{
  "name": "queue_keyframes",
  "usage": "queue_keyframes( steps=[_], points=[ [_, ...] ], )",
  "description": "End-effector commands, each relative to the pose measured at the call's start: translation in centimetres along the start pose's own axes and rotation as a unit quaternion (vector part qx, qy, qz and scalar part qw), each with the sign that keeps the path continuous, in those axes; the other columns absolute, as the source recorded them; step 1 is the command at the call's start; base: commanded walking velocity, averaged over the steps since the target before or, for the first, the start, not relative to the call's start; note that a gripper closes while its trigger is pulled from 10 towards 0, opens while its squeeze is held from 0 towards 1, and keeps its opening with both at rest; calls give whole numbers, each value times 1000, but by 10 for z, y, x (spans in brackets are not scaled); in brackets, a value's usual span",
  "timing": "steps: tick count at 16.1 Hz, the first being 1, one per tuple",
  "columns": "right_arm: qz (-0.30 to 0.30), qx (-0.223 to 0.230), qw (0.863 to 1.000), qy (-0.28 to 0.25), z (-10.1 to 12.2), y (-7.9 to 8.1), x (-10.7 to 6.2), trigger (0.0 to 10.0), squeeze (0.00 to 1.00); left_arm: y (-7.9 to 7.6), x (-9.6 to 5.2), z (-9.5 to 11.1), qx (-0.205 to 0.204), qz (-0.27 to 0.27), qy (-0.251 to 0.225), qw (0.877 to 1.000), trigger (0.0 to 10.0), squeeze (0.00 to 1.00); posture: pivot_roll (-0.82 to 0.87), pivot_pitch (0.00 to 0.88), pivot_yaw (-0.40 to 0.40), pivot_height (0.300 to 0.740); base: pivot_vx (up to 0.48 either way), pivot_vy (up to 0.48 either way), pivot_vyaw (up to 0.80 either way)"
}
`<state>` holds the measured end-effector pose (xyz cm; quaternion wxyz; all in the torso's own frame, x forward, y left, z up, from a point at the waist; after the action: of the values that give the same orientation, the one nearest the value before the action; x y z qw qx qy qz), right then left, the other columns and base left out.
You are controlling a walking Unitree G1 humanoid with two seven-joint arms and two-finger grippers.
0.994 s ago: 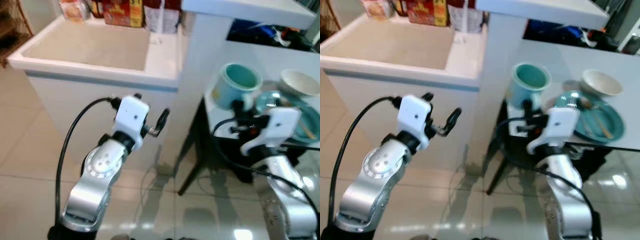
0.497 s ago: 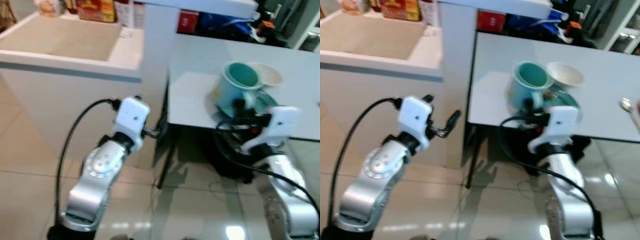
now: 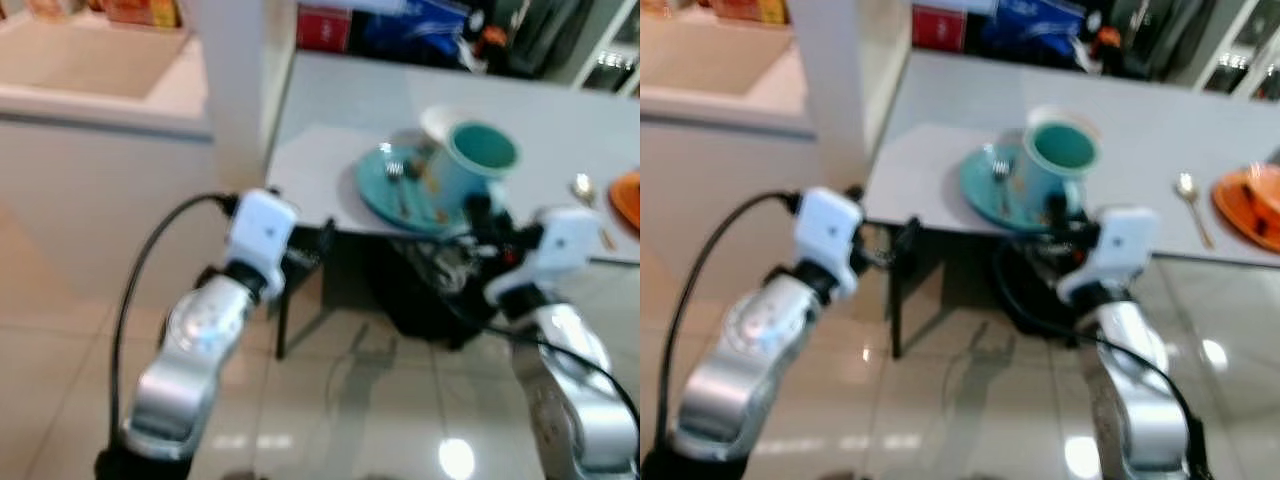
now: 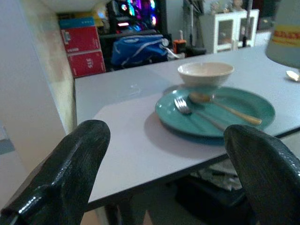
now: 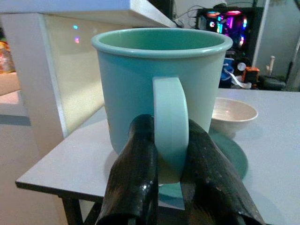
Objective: Setting the table
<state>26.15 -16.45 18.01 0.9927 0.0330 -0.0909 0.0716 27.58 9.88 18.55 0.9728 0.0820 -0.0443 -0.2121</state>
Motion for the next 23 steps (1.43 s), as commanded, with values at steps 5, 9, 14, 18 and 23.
queue_keyframes(
  steps=[5, 9, 14, 18, 23],
  points=[
    [-10, -6, 1000, 1, 2, -8, -2, 10000, 0, 8, 5, 13, -80, 44, -35, 995, 10000, 0, 41, 50, -67, 740, 0, -331, 0],
    [-15, 0, 1000, 15, -2, -8, -3, 10000, 0, 12, 4, 12, -62, 39, -31, 997, 10000, 0, 43, 56, -61, 740, 65, 0, 0],
    [-22, 10, 999, 22, -6, -7, -4, 10000, 0, 8, 5, 15, -67, 21, -33, 997, 10000, 0, 54, 63, -48, 740, 385, 0, 0],
    [-35, 16, 999, 30, -11, -10, -5, 10000, 0, 10, 5, 17, -57, 11, -30, 998, 10000, 0, 69, 74, -33, 740, 455, 0, -481],
    [-35, 11, 999, 29, -11, -12, -6, 10000, 0, 9, 7, 16, -60, 7, -27, 998, 10000, 0, 69, 83, -29, 740, 455, 0, 0]
  ],
)
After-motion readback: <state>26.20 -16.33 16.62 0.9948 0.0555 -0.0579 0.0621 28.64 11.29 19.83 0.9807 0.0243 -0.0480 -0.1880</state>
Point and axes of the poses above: a point about 5 cm out from each wrist's last joint towards the gripper, its own x axis pointing out of the wrist towards the gripper, its own z axis along the axis of the wrist's last joint, y = z × x, the point moved 1 cm from there along x, pointing out of the wrist towards the gripper, and after that the axes turned 2 degrees about -x, right-handed, at the moved point
